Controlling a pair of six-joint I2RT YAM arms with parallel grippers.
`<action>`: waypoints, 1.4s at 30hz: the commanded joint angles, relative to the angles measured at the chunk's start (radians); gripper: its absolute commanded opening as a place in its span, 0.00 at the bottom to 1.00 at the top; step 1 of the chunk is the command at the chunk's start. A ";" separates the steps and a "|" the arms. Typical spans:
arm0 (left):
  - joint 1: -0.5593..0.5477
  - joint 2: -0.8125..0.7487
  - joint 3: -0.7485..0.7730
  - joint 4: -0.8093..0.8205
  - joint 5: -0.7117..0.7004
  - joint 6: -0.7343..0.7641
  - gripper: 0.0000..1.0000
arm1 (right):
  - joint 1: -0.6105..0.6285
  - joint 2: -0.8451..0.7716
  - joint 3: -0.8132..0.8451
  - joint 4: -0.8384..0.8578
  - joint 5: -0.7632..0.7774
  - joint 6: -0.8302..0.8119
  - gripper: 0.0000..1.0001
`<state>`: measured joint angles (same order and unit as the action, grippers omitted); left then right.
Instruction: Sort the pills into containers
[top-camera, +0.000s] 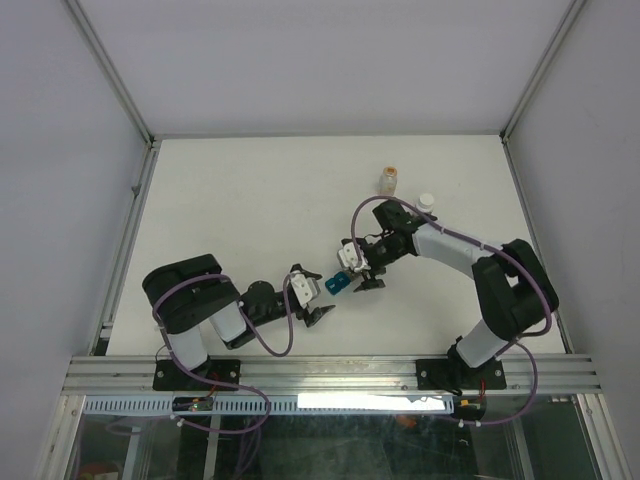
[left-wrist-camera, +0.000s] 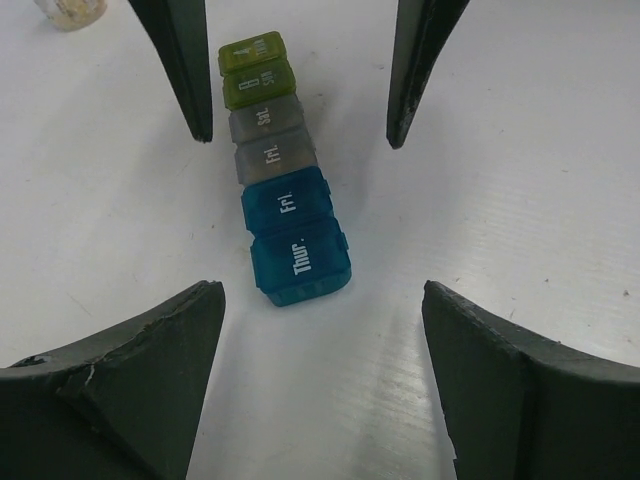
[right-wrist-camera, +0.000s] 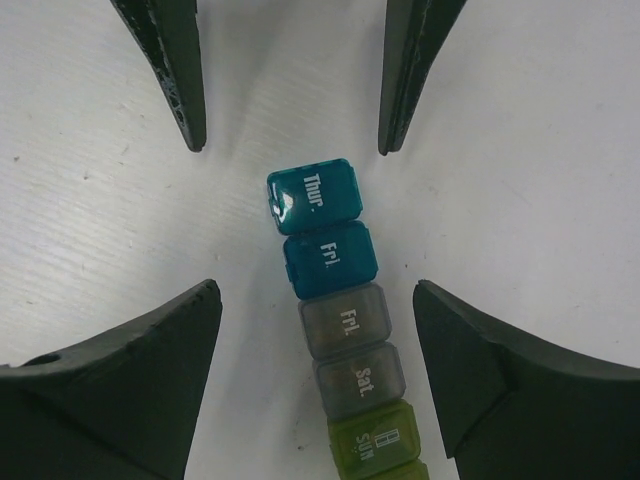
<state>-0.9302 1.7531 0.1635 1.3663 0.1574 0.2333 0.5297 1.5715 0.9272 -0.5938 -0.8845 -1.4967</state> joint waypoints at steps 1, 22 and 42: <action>-0.009 0.059 0.017 0.195 -0.012 0.017 0.79 | 0.026 0.062 0.071 0.038 0.050 0.032 0.80; -0.009 0.221 0.076 0.252 -0.060 -0.041 0.60 | 0.090 0.148 0.073 0.106 0.102 0.097 0.67; -0.007 0.258 0.094 0.285 -0.088 -0.068 0.65 | 0.105 0.145 0.063 0.172 0.153 0.199 0.45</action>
<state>-0.9302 1.9656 0.2638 1.4734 0.1017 0.1715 0.6231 1.7271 0.9611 -0.4595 -0.7444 -1.3376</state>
